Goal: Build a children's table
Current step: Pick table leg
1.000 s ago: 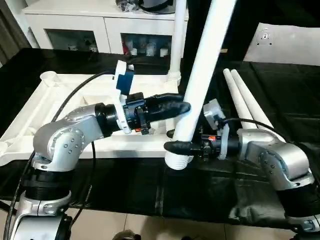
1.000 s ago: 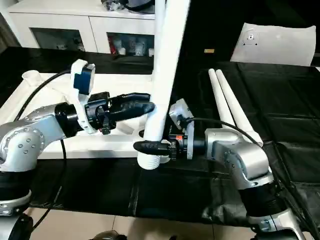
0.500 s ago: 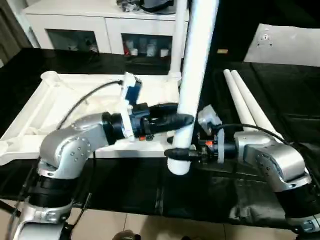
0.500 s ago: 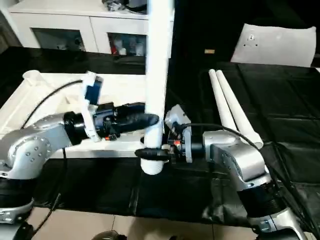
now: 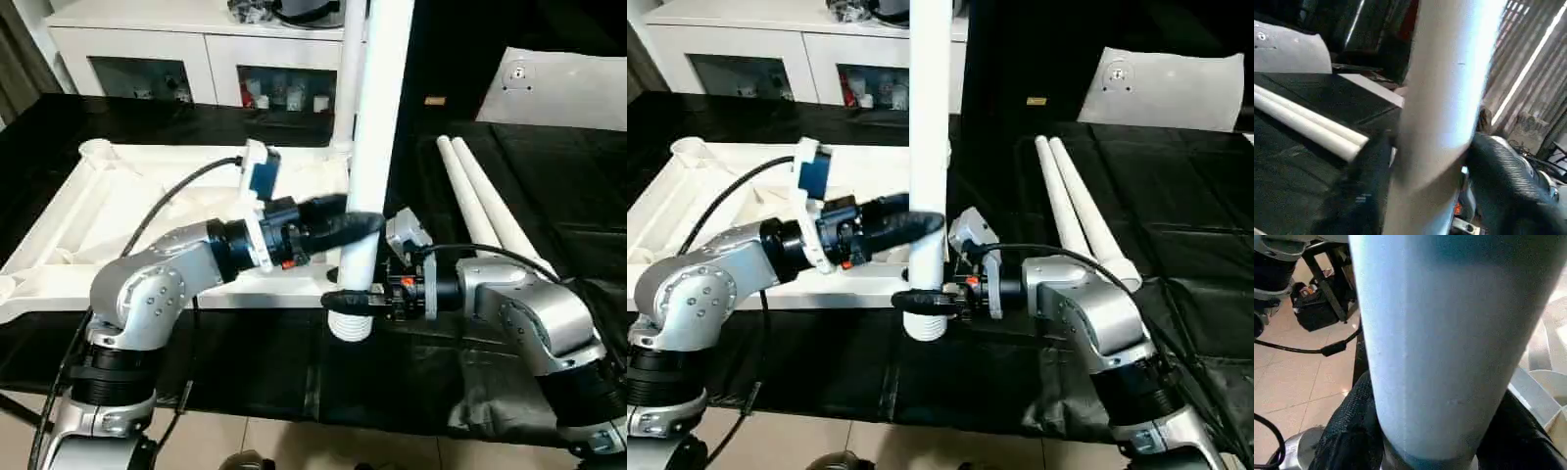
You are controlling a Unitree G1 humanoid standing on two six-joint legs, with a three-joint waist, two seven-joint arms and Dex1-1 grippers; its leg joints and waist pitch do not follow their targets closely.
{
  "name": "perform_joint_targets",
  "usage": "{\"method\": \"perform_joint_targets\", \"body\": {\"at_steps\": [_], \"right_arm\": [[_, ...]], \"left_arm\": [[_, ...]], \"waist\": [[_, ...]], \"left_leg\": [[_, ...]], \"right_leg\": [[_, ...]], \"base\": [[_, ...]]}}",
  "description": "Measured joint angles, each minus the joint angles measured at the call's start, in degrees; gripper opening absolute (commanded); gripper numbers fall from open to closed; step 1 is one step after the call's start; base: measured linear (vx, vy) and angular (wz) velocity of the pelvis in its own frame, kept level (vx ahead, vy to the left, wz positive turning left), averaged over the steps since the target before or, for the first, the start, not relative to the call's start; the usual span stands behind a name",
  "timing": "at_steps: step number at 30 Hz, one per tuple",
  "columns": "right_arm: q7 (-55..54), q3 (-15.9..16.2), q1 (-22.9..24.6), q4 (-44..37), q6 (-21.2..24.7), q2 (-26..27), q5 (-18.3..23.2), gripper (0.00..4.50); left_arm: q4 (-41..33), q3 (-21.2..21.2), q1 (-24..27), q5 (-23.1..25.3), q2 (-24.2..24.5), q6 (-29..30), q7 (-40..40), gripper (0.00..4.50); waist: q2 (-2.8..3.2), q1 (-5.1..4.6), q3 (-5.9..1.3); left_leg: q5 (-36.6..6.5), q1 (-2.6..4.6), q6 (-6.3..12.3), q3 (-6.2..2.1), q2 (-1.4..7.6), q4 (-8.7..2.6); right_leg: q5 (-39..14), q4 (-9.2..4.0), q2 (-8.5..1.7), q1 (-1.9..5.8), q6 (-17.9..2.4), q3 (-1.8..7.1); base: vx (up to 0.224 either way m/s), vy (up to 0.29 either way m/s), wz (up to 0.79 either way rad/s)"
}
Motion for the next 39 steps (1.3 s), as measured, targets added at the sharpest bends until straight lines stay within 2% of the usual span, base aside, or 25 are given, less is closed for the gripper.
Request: {"method": "perform_joint_targets", "body": {"at_steps": [2, 3, 5, 6, 10, 12, 19, 20, 21, 28, 30, 36, 39], "right_arm": [[0.0, 0.0, 0.0, 0.3, -0.2, 0.0, -0.3, 1.93], [0.0, 0.0, 0.0, 0.4, -0.2, 0.0, -0.4, 1.93], [0.0, 0.0, 0.0, 0.5, -0.2, 0.0, -0.3, 1.93], [-0.2, 0.0, 0.0, 0.6, -0.5, 0.1, -0.6, 1.93], [-0.8, -0.1, -0.1, 0.9, -1.4, 0.4, -1.1, 1.93], [-1.6, -0.1, -0.3, 1.2, -1.8, 1.0, -1.3, 1.93], [-4.2, -1.0, -1.5, 3.2, -2.5, 3.1, -1.5, 1.93], [-4.8, -1.6, -1.8, 3.3, -2.5, 3.6, -1.5, 2.49], [-6.0, -2.5, -2.0, 3.7, -2.6, 4.7, -1.5, 2.63], [-10.6, -7.3, -3.7, 5.2, -2.9, 6.4, -0.3, 3.12], [-11.7, -8.9, -3.9, 5.2, -2.9, 7.4, 0.6, 3.38], [-18.3, -13.3, -4.4, 5.7, -3.1, 10.9, 1.4, 3.72], [-20.8, -13.1, -4.4, 5.5, -3.7, 11.3, -0.1, 4.10]], "left_arm": [[0.0, 0.1, 0.0, 0.0, 0.0, 0.0, 0.3, 2.11], [0.0, 0.1, 0.0, 0.0, 0.0, 0.0, 0.4, 2.27], [0.1, 0.2, 0.0, 0.0, 0.1, -0.1, 0.6, 2.30], [0.3, 0.2, 0.0, 0.0, -0.2, -0.1, 0.6, 1.91], [0.3, 0.4, 0.0, 0.1, -0.2, -0.6, 0.8, 2.00], [0.5, 0.7, 0.0, 0.2, -0.4, -1.0, 1.1, 1.82], [2.4, 2.7, -0.8, 0.1, -1.8, -1.6, 3.7, 1.83], [2.7, 3.0, -1.3, 0.1, -2.0, -1.7, 4.2, 1.83], [3.4, 3.6, -2.2, 0.2, -2.3, -1.9, 5.8, 1.83], [9.8, 9.7, -5.2, 2.7, -2.9, -3.1, 16.1, 1.82], [11.0, 10.7, -5.5, 3.4, -2.9, -3.3, 18.1, 1.82], [11.6, 11.6, -5.9, 4.6, -3.0, -3.3, 21.3, 1.82], [11.5, 11.6, -6.5, 5.1, -2.9, -3.3, 21.7, 1.82]], "waist": [[0.00, -0.01, 0.00], [0.00, -0.01, 0.00], [0.00, -0.01, 0.00], [0.00, 0.00, 0.00], [0.00, -0.02, 0.00], [0.00, -0.03, 0.00], [0.00, -0.02, 0.00], [0.00, -0.01, 0.00], [0.00, -0.02, -0.01], [0.01, -0.05, -0.01], [0.01, -0.04, -0.01], [0.00, 0.01, -0.01], [0.00, -0.01, -0.01]], "left_leg": [[0.0, 0.00, 0.00, 0.00, 0.00, 0.00], [0.0, 0.00, 0.00, 0.00, 0.00, 0.00], [0.0, 0.01, 0.00, 0.00, 0.00, 0.00], [0.0, 0.01, 0.00, 0.00, 0.00, 0.00], [0.0, 0.01, 0.00, 0.00, 0.00, 0.01], [0.0, 0.01, 0.00, 0.00, 0.00, 0.00], [0.0, 0.00, 0.00, 0.00, 0.00, 0.02], [0.0, 0.01, 0.00, 0.00, 0.00, 0.02], [0.0, 0.01, 0.00, -0.01, 0.00, 0.02], [0.0, -0.01, 0.00, -0.01, 0.01, 0.07], [0.0, -0.01, 0.00, -0.01, 0.01, 0.07], [0.0, -0.03, 0.00, -0.01, 0.01, 0.07], [0.0, -0.02, 0.00, -0.01, 0.01, 0.08]], "right_leg": [[0.0, 0.00, 0.00, 0.00, 0.0, 0.00], [0.0, 0.00, 0.00, 0.00, 0.0, 0.00], [0.0, 0.00, 0.00, 0.00, 0.0, 0.00], [0.0, 0.00, 0.00, 0.00, 0.0, 0.00], [0.0, 0.00, 0.00, 0.00, 0.0, 0.00], [0.0, 0.00, 0.00, 0.00, 0.0, 0.00], [0.0, 0.00, 0.00, 0.00, 0.0, 0.00], [0.0, 0.01, 0.00, 0.00, 0.0, 0.00], [0.1, 0.02, 0.00, 0.00, 0.0, 0.00], [0.2, -0.01, 0.00, 0.00, 0.0, 0.00], [0.2, 0.00, 0.00, 0.00, 0.0, 0.00], [0.2, 0.00, 0.00, -0.01, 0.0, 0.00], [0.2, 0.00, 0.00, -0.01, 0.0, 0.00]], "base": [[0.000, 0.000, 0.00], [0.000, 0.000, 0.00], [0.000, 0.000, 0.00], [0.000, 0.000, 0.00], [0.000, 0.000, 0.00], [0.000, 0.000, 0.00], [0.000, 0.000, 0.00], [0.000, 0.000, 0.00], [0.000, 0.000, 0.00], [0.000, 0.000, 0.00], [0.000, 0.000, 0.00], [0.000, 0.000, 0.00], [0.000, 0.000, 0.00]]}}
